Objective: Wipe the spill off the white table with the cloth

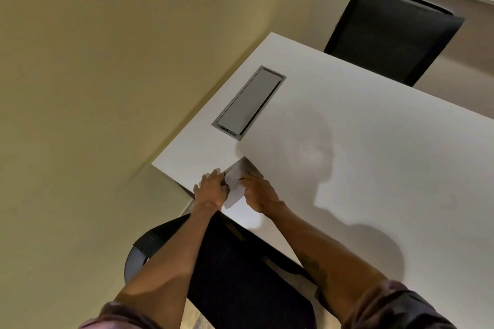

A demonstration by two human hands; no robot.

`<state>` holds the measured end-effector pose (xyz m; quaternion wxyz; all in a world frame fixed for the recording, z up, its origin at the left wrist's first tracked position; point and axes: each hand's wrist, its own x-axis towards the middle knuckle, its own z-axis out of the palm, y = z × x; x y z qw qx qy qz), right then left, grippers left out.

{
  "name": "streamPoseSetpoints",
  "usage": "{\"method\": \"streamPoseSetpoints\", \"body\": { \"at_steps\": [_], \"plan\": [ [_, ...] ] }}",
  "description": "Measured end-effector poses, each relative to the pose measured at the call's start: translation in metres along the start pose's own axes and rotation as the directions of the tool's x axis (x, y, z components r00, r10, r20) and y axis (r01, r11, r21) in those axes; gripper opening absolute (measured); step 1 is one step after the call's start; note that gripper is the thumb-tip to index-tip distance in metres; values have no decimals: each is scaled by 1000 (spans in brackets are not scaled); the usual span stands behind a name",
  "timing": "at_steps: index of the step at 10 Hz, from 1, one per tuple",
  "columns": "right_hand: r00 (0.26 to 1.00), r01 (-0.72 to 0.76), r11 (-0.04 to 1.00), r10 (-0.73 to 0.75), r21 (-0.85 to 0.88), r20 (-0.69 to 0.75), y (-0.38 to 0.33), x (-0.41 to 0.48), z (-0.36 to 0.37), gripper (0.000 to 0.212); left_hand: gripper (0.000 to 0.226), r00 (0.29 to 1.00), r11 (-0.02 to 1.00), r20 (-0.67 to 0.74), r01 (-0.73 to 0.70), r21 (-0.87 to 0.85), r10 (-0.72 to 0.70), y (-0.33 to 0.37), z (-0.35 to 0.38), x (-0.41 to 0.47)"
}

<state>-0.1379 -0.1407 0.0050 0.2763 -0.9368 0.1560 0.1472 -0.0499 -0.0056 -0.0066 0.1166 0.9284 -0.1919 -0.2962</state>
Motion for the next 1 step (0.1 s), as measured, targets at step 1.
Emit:
{"method": "streamPoseSetpoints", "body": {
  "at_steps": [1],
  "plan": [
    [990, -61, 995, 51, -74, -132, 2, -6, -8, 25, 33, 990, 995, -114, -77, 61, 83, 14, -5, -2]
  ]
}}
